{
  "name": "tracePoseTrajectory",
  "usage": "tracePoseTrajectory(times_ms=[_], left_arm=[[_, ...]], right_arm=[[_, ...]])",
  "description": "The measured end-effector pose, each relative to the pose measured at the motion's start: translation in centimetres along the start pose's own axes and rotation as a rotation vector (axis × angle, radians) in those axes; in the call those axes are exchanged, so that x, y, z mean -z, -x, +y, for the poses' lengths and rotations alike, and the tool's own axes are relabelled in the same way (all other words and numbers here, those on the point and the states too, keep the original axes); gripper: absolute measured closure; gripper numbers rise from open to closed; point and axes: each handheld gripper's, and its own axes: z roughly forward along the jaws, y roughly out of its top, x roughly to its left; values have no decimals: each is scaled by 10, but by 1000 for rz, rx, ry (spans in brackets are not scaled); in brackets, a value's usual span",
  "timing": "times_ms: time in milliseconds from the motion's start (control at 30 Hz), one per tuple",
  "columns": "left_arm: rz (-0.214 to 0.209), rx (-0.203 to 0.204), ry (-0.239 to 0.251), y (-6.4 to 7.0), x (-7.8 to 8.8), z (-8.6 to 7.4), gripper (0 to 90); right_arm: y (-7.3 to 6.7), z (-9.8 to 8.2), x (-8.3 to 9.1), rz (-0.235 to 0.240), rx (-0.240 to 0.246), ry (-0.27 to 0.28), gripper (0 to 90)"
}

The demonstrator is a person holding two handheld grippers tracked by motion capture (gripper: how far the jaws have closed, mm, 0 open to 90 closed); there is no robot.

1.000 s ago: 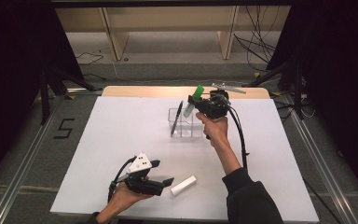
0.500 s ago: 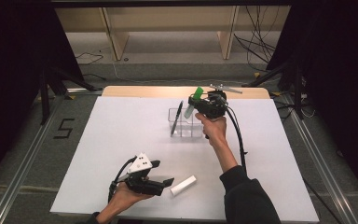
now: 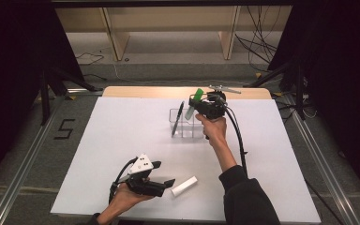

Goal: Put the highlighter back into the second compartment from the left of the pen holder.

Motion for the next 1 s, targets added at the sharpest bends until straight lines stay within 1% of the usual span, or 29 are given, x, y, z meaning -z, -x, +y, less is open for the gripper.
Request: tracePoseTrajectory(times_ms=[233,333,367,567,667,700,733,767,1000], left_arm=[[0,1,-2,0,-1,-1,157],[-1,1,-1,0,-1,0,157],[0,1,0,0,-1,0,157],[-2,-5,-4,1,-1,0,157],[-2,-5,-5,1,-1,-1,157],[-3,1,-1,1,-1,0,157],[-3,1,-1,1,-1,0,157],[-2,0,-1,0,-1,-1,157],[-2,-5,-5,1,-1,-1,157]], right_arm=[[0,-2,-3,-5,10,-15,762],[-1,-4,-5,-10,22,-23,762],[-1,-5,-7,-14,31,-32,761],[-2,-10,-10,-26,42,-58,761],[-2,-10,-11,-26,43,-58,761],[-2,-11,-12,-31,54,-64,761],[-2,-11,-12,-31,54,-64,761],[-3,-12,-14,-37,67,-76,760],[-5,-15,-17,-39,74,-88,760]])
